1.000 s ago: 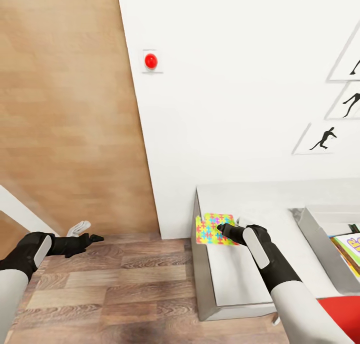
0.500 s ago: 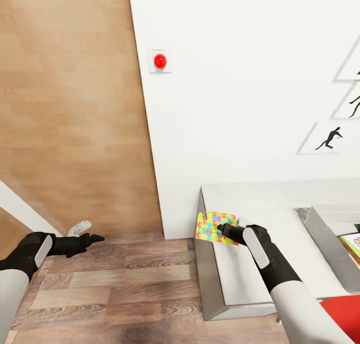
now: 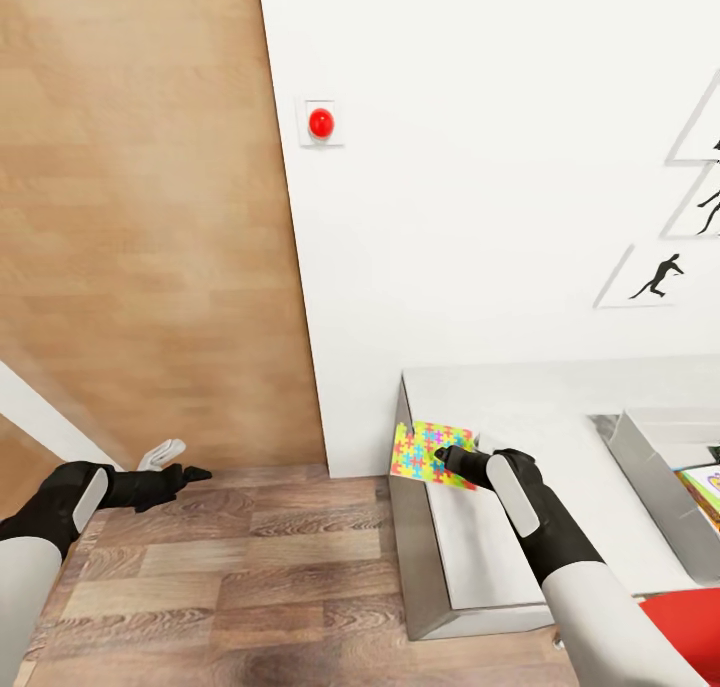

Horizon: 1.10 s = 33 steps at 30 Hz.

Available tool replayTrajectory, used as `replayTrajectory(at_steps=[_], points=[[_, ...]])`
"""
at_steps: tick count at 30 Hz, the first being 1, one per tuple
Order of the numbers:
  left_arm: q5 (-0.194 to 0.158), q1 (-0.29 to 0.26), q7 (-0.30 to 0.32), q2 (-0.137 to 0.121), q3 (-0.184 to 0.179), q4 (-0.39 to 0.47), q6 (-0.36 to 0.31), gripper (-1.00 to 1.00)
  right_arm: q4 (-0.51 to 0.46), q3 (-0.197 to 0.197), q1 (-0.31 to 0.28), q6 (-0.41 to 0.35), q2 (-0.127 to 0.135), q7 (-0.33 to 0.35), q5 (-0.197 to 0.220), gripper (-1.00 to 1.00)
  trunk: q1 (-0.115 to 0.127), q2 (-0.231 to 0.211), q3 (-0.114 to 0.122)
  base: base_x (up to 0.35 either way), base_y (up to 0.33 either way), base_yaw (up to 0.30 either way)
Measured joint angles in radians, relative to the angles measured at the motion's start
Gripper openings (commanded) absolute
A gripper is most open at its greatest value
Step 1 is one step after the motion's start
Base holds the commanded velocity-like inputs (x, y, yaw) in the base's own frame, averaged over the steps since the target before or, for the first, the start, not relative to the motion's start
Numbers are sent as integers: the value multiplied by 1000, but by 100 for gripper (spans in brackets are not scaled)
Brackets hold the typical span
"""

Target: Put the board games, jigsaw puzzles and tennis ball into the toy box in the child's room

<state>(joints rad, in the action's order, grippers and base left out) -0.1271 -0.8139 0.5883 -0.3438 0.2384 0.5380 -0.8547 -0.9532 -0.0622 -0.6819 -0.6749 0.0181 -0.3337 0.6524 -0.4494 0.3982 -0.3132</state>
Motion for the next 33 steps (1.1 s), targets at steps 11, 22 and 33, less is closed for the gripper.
replayTrajectory(at_steps=[11, 22, 33], points=[[1, 0, 0, 0, 0, 1, 0, 100, -51, 0, 17, 1, 1, -1, 1, 100, 0, 0, 14, 0, 0, -126], [0, 0, 0, 0, 0, 1, 0, 100, -142, 6, 36, 0, 1, -4, 2, 100, 0, 0, 29, 0, 0, -143], [1, 0, 0, 0, 0, 1, 0, 100, -285, 9, 91, -13, 14, -4, 3, 100, 0, 0, 45, 0, 0, -152]])
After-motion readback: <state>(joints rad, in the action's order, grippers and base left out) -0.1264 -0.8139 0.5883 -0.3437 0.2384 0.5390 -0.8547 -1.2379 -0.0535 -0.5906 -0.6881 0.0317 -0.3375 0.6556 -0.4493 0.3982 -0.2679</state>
